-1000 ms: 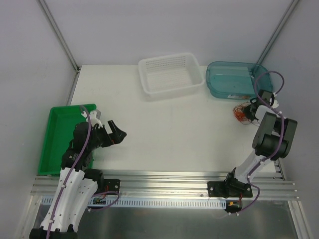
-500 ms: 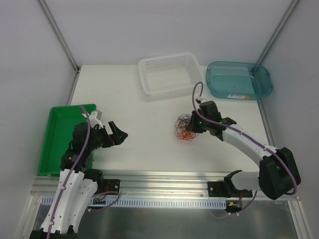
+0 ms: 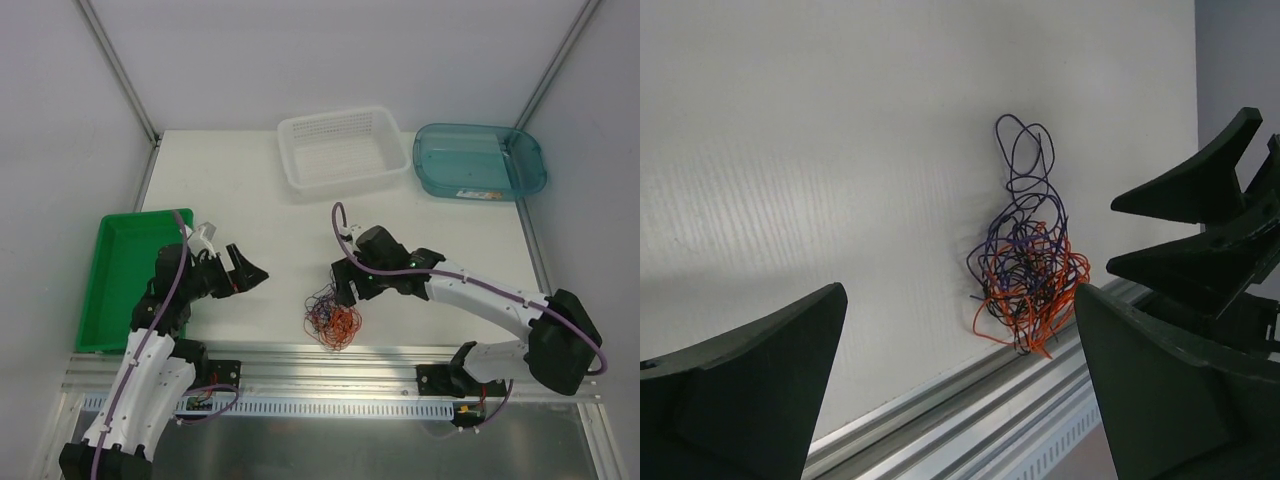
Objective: Untangle the cables
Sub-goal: Untie the cable.
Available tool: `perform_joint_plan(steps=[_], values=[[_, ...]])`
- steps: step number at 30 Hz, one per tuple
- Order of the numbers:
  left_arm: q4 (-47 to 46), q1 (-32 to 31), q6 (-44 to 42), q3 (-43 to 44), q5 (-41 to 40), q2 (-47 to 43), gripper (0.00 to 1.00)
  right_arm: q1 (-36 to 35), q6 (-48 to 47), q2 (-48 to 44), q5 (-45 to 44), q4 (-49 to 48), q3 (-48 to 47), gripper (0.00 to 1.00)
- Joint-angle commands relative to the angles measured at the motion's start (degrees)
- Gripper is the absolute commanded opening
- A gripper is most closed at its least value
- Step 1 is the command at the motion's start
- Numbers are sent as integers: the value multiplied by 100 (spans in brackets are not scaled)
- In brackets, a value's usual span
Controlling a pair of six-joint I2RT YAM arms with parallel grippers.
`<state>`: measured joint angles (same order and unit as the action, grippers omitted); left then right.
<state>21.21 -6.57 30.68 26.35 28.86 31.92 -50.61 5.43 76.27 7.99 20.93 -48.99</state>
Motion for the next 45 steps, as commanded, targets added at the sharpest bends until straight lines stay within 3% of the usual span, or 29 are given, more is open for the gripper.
perform_joint_plan(steps=[1, 8, 15, 18, 23, 30, 33, 37, 40, 42, 45], values=[[-591, -195, 614, -173, 217, 51, 99, 130, 202, -542, -946, 254, -207, 79], [-715, -968, 422, 177, -117, 1050, 99, 517, 538, -790, -878, -168, 118, 73], [-741, -2706, 308, 1019, -1433, 2334, 99, 526, 740, -507, -869, -256, 214, 73], [-803, -3051, 45, 1372, -1673, 2967, 97, 535, 749, -587, -843, -195, 302, 73], [-943, -3569, -395, 1987, -1647, 4126, 93, 517, 775, -876, -158, -238, 618, 74], [-1040, -4141, -1011, 2533, -1454, 5174, 85, 447, 1012, -1491, 62, -273, 1163, 76], [-1040, -4177, -1002, 2577, -1663, 5386, 74, 455, 1232, -1658, 483, -554, 1339, 77], [-1049, -4186, -897, 2586, -1927, 5465, 52, 350, 1522, -1642, 651, -1107, 1638, 78], [-1093, -4186, -756, 2507, -2112, 5421, 16, 262, 1628, -1432, 599, -1327, 1718, 79], [-1102, -4186, -660, 2463, -2226, 5360, 2, 245, 1671, -1282, 590, -1450, 1726, 80], [-1119, -4186, -502, 2340, -2367, 5123, 0, 201, 1742, -983, 677, -1846, 1744, 80]])
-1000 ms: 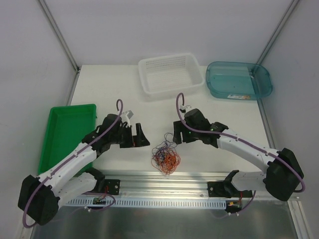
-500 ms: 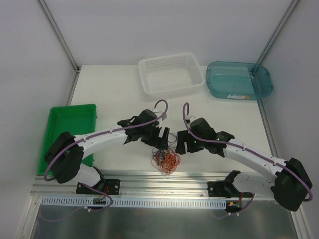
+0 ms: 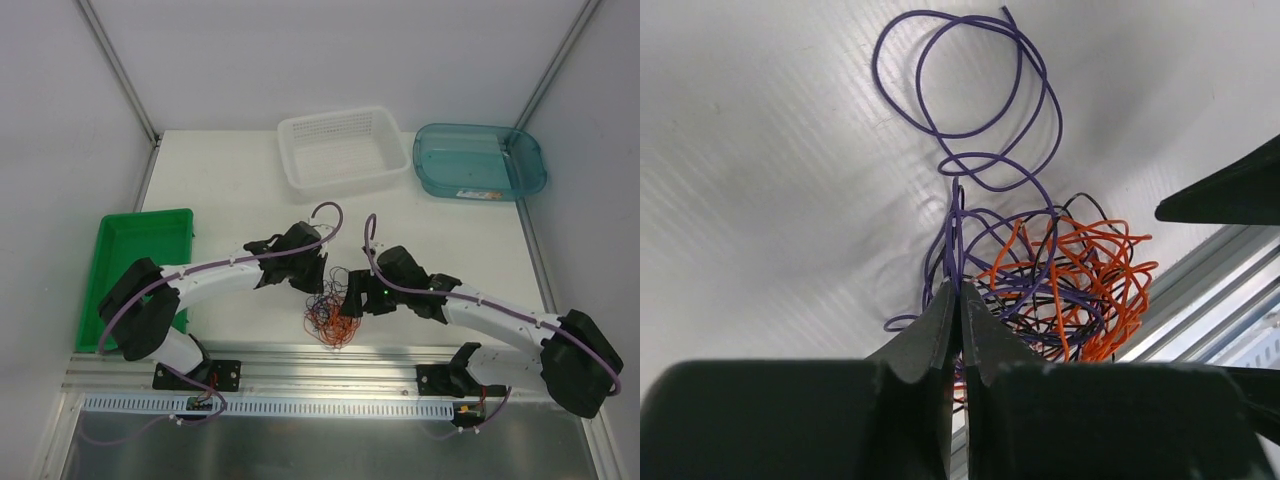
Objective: Untangle the cables
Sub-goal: Untie the cable.
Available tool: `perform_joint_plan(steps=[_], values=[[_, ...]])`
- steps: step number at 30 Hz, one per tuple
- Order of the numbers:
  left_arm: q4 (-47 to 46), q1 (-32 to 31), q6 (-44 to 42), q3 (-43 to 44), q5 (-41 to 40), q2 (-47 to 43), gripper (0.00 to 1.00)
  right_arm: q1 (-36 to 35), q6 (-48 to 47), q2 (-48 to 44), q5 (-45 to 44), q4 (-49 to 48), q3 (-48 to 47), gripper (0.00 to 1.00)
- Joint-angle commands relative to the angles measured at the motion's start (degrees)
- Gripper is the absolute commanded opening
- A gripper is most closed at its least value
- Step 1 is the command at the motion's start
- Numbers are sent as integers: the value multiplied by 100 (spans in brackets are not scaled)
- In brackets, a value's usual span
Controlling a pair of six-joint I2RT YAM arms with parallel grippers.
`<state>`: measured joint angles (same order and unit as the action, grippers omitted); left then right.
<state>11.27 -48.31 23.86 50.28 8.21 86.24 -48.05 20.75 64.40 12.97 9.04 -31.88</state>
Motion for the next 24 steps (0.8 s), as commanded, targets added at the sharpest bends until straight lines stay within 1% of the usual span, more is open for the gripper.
perform_joint_plan(steps=[1, 4, 5, 7, 8, 10, 11, 12, 14, 15, 17, 18, 20, 21, 22, 23, 24], values=[[-142, -11, 224, -106, -346, -448, 0, -55, 227, 309, 205, -806, 6, 80], [-195, -11, 391, -194, -504, -791, 0, -143, 245, 880, 381, -1034, -169, 80], [-195, -11, 470, -264, -635, -871, 0, -169, 254, 1133, 434, -1053, -230, 76], [-195, -11, 550, -334, -785, -1168, 0, -204, 298, 1337, 531, -1132, -354, 71], [-195, 6, 602, -413, -960, -1275, 0, -205, 341, 1390, 531, -1158, -354, 58], [-204, 50, 664, -536, -1198, -1625, 0, -196, 368, 1444, 435, -1028, -398, 37], [-169, 172, 708, -589, -1260, -1741, 0, -196, 368, 1391, 321, -931, -416, 17], [-143, 260, 743, -642, -1356, -1872, 0, -178, 359, 1234, 111, -660, -407, 11], [-29, 558, 865, -800, -1374, -2259, 0, -108, 263, 962, -109, -361, -416, 2], [146, 960, 901, -853, -1374, -2400, 0, -21, 228, 821, -450, 94, -442, 1], [375, 1375, 971, -985, -1357, -2848, 0, 102, 9, 268, -865, 605, -547, 1], [585, 1769, 963, -1029, -1357, -3006, 0, 286, -62, 40, -1258, 1130, -591, 1], [753, 2026, 858, -1099, -1514, -3480, 0, 637, -272, -576, -1717, 1599, -732, 1], [954, 2123, 831, -1108, -1611, -3621, 0, 770, -343, -769, -2024, 2019, -793, 1], [1043, 2272, 788, -1100, -1794, -3858, 0, 902, -405, -1145, -2114, 2206, -872, 1], [1149, 2335, 726, -1091, -1866, -3947, 0, 1147, -579, -1306, -2184, 2373, -1029, 1], [1237, 2388, 700, -1082, -1954, -4017, 0, 1236, -651, -1455, -2272, 2618, -1135, 1]])
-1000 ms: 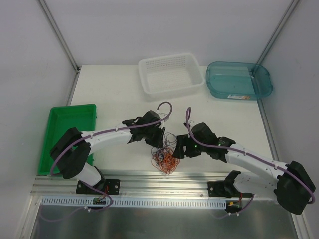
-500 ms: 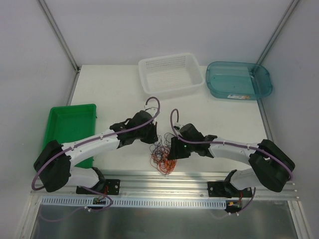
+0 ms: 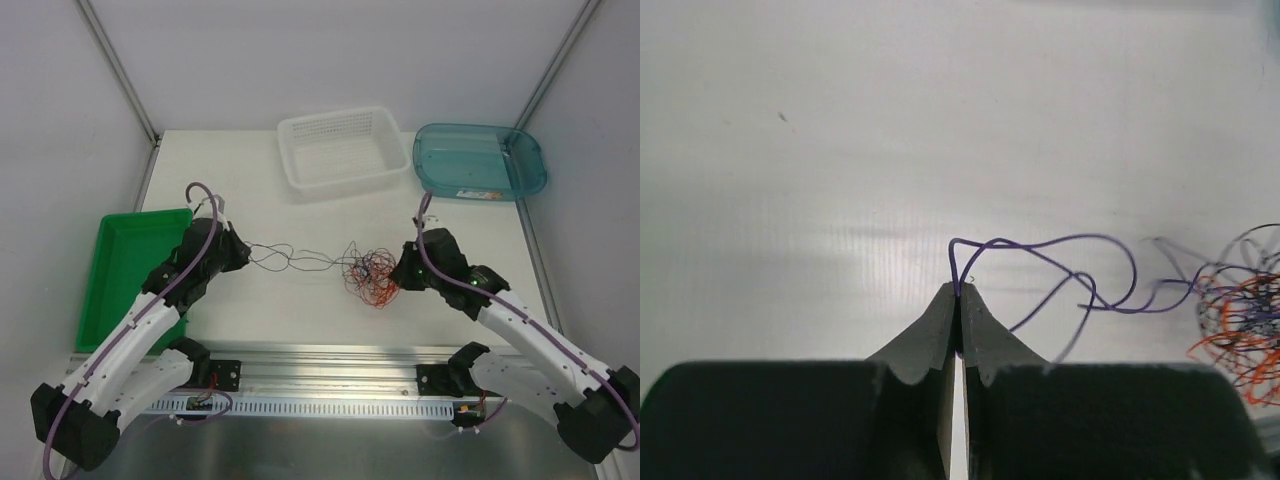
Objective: Untangle the cables
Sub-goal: Untie the cable.
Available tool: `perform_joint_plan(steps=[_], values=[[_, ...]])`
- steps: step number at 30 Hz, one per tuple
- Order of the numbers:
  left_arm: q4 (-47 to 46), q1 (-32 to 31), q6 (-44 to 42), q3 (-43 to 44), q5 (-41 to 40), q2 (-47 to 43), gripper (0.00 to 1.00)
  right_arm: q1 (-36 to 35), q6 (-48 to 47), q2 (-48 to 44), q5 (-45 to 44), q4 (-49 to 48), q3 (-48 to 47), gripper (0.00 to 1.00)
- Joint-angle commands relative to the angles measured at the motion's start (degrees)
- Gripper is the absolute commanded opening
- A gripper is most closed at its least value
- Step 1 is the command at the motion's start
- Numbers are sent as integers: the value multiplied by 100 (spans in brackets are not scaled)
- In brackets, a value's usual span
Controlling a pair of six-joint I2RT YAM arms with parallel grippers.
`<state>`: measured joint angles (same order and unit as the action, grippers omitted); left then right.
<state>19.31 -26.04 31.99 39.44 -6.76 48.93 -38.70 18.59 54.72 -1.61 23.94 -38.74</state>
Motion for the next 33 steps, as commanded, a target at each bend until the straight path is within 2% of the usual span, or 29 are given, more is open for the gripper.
perform_joint_plan(steps=[1, 6, 10, 12, 13, 16, 18, 19, 20, 22, 23, 26, 31, 33], values=[[599, 248, -131, 2, -527, -383, 0, 380, -540, -636, -841, 1226, -554, 1], [925, 319, -176, -68, -861, -437, 0, 504, -962, -1182, -1183, 1779, -1336, 1], [1127, 328, -53, -147, -879, -296, 0, 504, -1086, -1253, -1412, 2008, -1549, 6], [1128, 328, -35, -173, -557, -270, 0, 504, -1051, -1122, -1405, 2123, -1531, 8], [1128, 328, -35, -165, -380, -261, 0, 504, -1033, -1069, -1299, 2114, -1427, 12], [1084, 328, -96, -208, 271, -156, 2, 504, -920, -797, -763, 1957, -1041, 15], [1084, 328, -96, -322, 403, -129, 7, 504, -822, -639, -718, 1921, -864, 26], [1084, 328, -96, -349, 569, -129, 10, 495, -787, -464, -727, 1930, -794, 46], [1084, 319, -88, -367, 649, -138, 25, 477, -717, -401, -788, 1947, -723, 54], [1075, 319, -44, -411, 886, -190, 44, 390, -725, -357, -797, 1895, -679, 67], [1075, 319, -35, -420, 1122, -217, 61, 233, -769, -365, -806, 1851, -722, 69], [1040, 310, 254, -498, 1518, -427, 81, -189, -918, -331, -702, 1519, -880, 70], [742, -14, 860, -779, 1810, -516, 84, -595, -1514, 82, 116, 648, -898, 71], [522, -522, 1054, -824, 1601, -368, 84, -700, -1639, 563, 415, 471, -994, 71]])
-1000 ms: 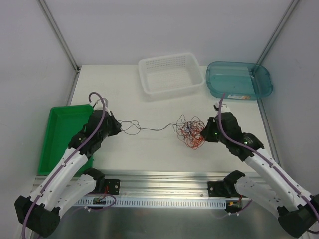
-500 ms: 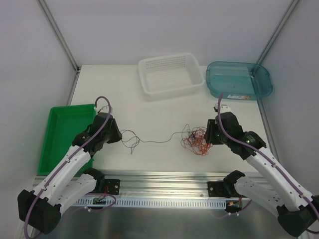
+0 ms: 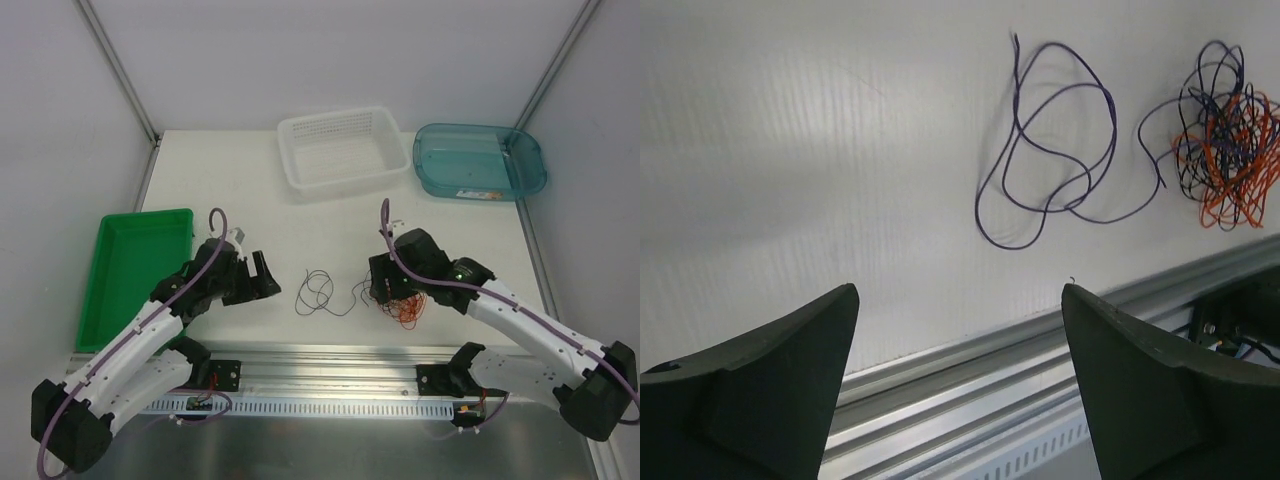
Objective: Untangle the cables
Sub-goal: Untie the cable.
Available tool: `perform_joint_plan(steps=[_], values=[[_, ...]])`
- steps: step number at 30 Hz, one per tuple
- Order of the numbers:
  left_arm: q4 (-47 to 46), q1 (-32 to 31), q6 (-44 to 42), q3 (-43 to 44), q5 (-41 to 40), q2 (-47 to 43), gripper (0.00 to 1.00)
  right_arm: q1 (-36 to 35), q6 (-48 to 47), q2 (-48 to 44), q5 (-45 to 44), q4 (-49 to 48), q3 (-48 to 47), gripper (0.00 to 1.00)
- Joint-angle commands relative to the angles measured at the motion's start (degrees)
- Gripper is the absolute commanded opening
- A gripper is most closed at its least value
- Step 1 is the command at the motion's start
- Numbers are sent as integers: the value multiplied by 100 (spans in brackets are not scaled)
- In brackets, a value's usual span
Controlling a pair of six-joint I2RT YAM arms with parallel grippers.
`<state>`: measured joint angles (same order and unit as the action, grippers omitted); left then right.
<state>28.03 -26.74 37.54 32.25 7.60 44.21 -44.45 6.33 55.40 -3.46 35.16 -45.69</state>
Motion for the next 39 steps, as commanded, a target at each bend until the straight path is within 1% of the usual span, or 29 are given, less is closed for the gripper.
perform_joint_plan(steps=[1, 2, 3, 5, 7, 10, 11, 14, 20, 24, 25, 26, 31, 32, 33, 34, 35, 36, 38, 39], values=[[-429, -664, 674, -105, 24, 202, 83, -187, -561, 646, 619, -694, -335, 71], [-587, -1101, 754, -96, -160, 289, 83, -266, -597, 787, 619, -764, -379, 71], [-701, -1270, 798, -70, -379, 569, 82, -284, -589, 1058, 636, -808, -431, 71], [-1034, -1639, 799, -26, -556, 999, 81, -293, -589, 1236, 750, -992, -432, 71], [-1229, -1807, 659, 62, -732, 1256, 80, -293, -589, 1385, 786, -1124, -353, 71], [-1432, -1905, 632, 229, -1276, 1809, 77, -293, -405, 1500, 742, -1336, -212, 71], [-1449, -1914, 649, 290, -1426, 1941, 72, -293, -309, 1526, 777, -1388, -116, 70], [-1485, -1922, 606, 571, -1725, 2591, 67, -293, -167, 1536, 873, -1511, 60, 70], [-1599, -2150, 307, 1081, -1849, 3409, 59, -363, -88, 1562, 962, -1617, 183, 70], [-1660, -2265, 35, 1327, -1946, 3779, 51, -381, -70, 1597, 1023, -1696, 175, 70], [-1661, -2265, -27, 1363, -1946, 3841, 47, -389, -70, 1597, 1032, -1722, 166, 70], [-1652, -2265, -53, 1389, -1937, 3954, 45, -398, -70, 1597, 1049, -1749, 175, 70], [-1661, -2274, -133, 1582, -1929, 4315, 39, -425, -79, 1588, 1032, -1758, 192, 70], [-1661, -2274, -133, 1609, -1928, 4411, 34, -425, -79, 1588, 1041, -1758, 201, 70], [-1652, -2283, -142, 1635, -1920, 4456, 31, -425, -79, 1588, 1049, -1758, 201, 70], [-1652, -2292, -142, 1653, -1911, 4482, 25, -433, -70, 1588, 1050, -1758, 192, 70], [-1652, -2300, -142, 1662, -1911, 4518, 14, -433, -79, 1597, 1058, -1758, 192, 70], [-1652, -2309, -150, 1662, -1911, 4527, 8, -442, -70, 1606, 1067, -1758, 192, 70], [-1643, -2309, -150, 1635, -1885, 4413, 0, -433, -79, 1650, 1085, -1758, 184, 70], [-1634, -2318, -150, 1609, -1876, 4343, 0, -451, -88, 1659, 1093, -1758, 175, 70]])
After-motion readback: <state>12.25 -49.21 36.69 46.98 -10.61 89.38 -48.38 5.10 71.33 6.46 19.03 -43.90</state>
